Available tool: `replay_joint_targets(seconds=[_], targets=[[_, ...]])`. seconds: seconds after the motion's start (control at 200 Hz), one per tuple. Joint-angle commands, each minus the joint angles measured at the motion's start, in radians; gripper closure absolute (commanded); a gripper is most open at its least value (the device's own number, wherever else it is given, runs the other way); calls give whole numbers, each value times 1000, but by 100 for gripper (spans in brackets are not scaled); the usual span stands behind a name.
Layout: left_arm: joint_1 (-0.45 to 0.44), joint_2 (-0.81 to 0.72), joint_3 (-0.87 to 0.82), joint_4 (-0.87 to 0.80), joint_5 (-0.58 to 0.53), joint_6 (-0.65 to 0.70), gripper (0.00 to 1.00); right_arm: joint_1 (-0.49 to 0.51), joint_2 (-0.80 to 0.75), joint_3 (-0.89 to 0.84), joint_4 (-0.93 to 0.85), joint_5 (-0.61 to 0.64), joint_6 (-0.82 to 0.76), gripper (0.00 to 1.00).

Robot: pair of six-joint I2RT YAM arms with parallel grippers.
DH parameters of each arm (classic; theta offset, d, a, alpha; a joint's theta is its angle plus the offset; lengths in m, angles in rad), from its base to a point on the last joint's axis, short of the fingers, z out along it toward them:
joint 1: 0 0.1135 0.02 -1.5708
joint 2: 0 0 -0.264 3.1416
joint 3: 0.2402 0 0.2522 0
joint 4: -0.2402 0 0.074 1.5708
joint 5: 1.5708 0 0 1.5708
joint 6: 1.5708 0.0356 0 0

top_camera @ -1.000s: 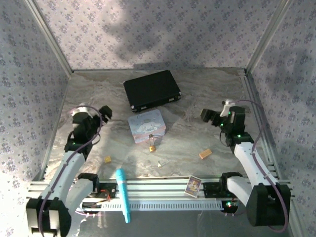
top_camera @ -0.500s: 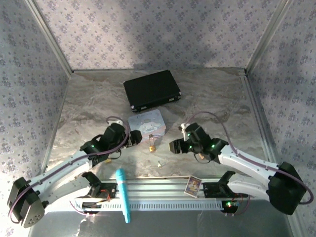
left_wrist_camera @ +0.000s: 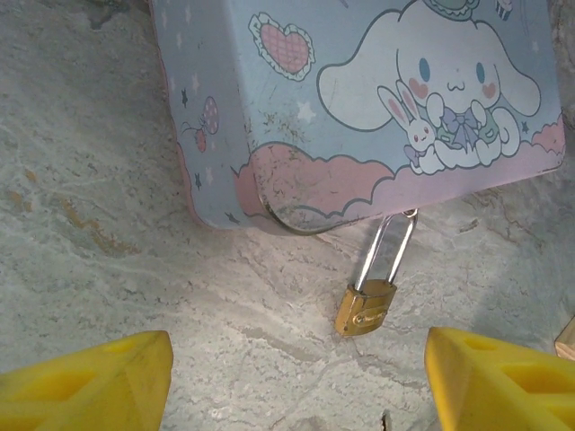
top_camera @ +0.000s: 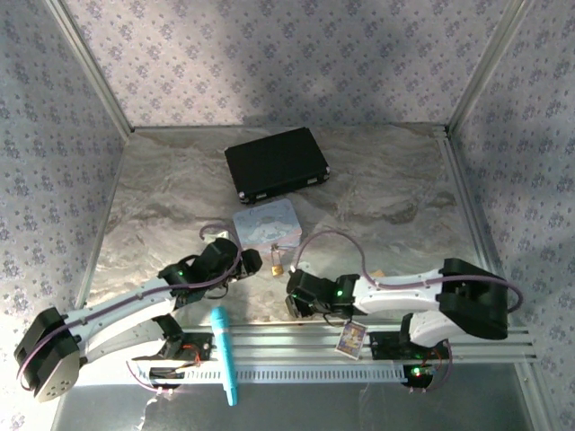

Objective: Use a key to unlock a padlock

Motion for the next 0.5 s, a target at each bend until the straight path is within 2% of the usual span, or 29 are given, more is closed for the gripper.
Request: replay_joint_targets(seconds=[0.0, 0.175, 0.33, 0.495], targets=[[-8, -9, -3, 16, -25, -18, 26, 38, 30, 63, 3, 93, 47, 55], [-10, -54, -26, 2, -31, -31, 26, 42, 79, 105, -91, 130, 88, 60], [-9, -81, -33, -21, -48, -33, 26, 57, 104, 115, -113, 134, 103, 61], [-9, -84, -36, -33, -55, -41, 26, 70, 135, 135, -132, 128, 105, 67]])
